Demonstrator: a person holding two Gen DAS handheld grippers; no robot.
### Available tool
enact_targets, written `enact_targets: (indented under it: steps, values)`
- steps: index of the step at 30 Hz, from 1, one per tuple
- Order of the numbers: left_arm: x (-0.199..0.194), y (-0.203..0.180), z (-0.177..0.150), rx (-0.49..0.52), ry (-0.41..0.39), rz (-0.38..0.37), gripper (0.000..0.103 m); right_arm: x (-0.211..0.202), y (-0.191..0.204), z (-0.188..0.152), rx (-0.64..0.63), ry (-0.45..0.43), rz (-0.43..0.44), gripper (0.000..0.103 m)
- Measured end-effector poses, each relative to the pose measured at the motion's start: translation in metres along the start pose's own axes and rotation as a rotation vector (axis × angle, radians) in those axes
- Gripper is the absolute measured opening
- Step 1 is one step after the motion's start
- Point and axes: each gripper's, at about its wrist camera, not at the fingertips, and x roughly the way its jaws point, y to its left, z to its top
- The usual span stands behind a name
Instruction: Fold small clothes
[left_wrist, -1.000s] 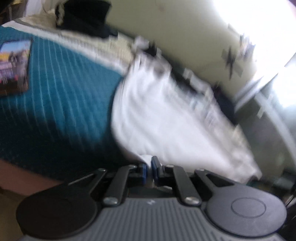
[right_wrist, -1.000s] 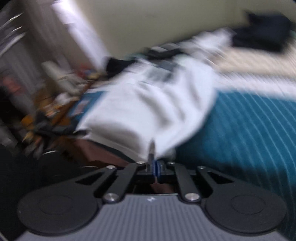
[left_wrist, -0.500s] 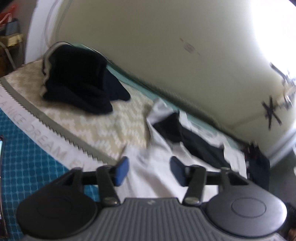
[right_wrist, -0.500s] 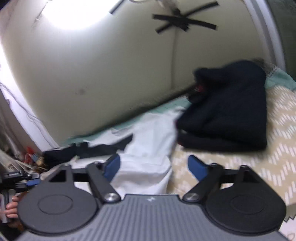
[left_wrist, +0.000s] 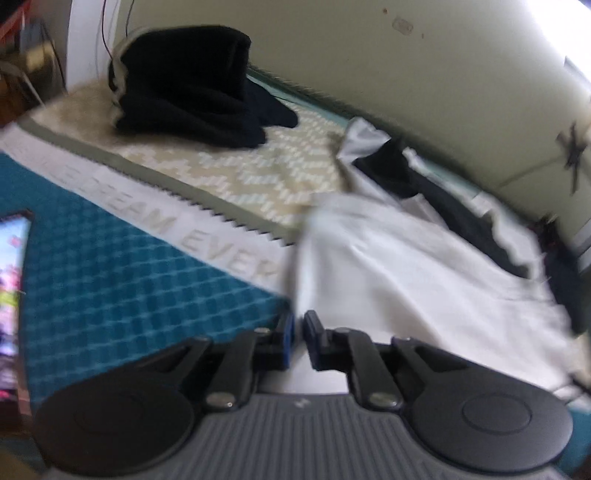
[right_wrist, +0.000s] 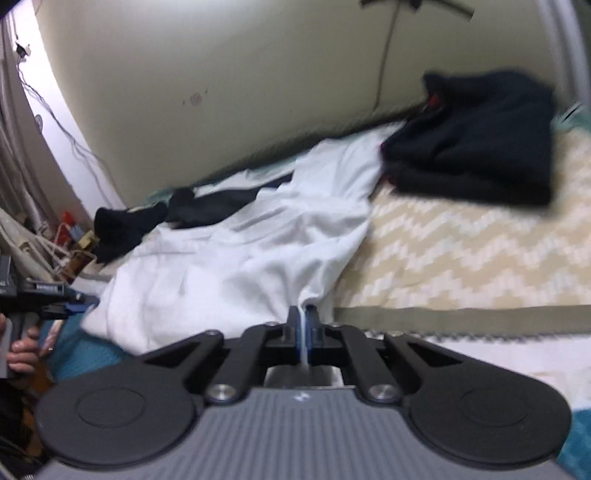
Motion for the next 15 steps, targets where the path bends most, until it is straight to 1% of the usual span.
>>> enact_targets:
  steps: [1,2,3,4,5,6,7,8,9,10,12,13,14,15]
  values:
    - [0.001,-0.001,-0.003,0.028,-0.002,0.032,0.004,-0.009,-0.004,-0.003,0.007,-0.011,-0.024,0.000]
    - [-0.001,-0.002,-0.005,0.054,-0.012,0.050,0.004,-0.017,-0.010,-0.008,0.016,-0.012,-0.061,0.000]
    - [-0.002,-0.003,-0.005,0.073,-0.013,0.060,0.006,-0.022,-0.015,-0.014,0.020,0.005,-0.105,0.000]
    - [-0.004,-0.004,-0.005,0.081,-0.012,0.070,0.007,-0.024,-0.017,-0.021,0.018,0.023,-0.125,0.000]
    - [-0.006,-0.005,-0.003,0.084,-0.017,0.079,0.008,-0.029,-0.016,-0.024,0.012,0.010,-0.119,0.000]
    - [-0.009,-0.007,-0.001,0.082,-0.033,0.086,0.012,-0.032,-0.013,-0.024,-0.003,0.007,-0.123,0.003]
    - [-0.014,-0.008,0.002,0.072,-0.060,0.083,0.018,-0.035,-0.010,-0.021,-0.023,-0.007,-0.135,0.030]
    - [-0.019,-0.011,0.006,0.059,-0.091,0.070,0.022,-0.040,-0.005,-0.017,-0.051,-0.045,-0.147,0.055]
    - [-0.023,-0.016,0.010,0.050,-0.125,0.054,0.028,-0.045,-0.002,-0.013,-0.069,-0.097,-0.164,0.067]
    - [-0.027,-0.023,0.014,0.049,-0.161,0.040,0.033,-0.050,0.001,-0.009,-0.092,-0.163,-0.169,0.064]
    - [-0.031,-0.043,0.022,0.065,-0.238,0.012,0.059,-0.047,0.005,0.006,-0.111,-0.189,-0.149,0.062]
    - [-0.030,-0.055,0.025,0.086,-0.267,-0.005,0.064,-0.042,0.008,0.013,-0.110,-0.194,-0.135,0.061]
    - [-0.026,-0.067,0.026,0.115,-0.287,-0.019,0.067,-0.036,0.011,0.018,-0.107,-0.192,-0.118,0.061]
    - [-0.022,-0.078,0.026,0.144,-0.295,-0.026,0.074,-0.026,0.015,0.024,-0.102,-0.182,-0.091,0.061]
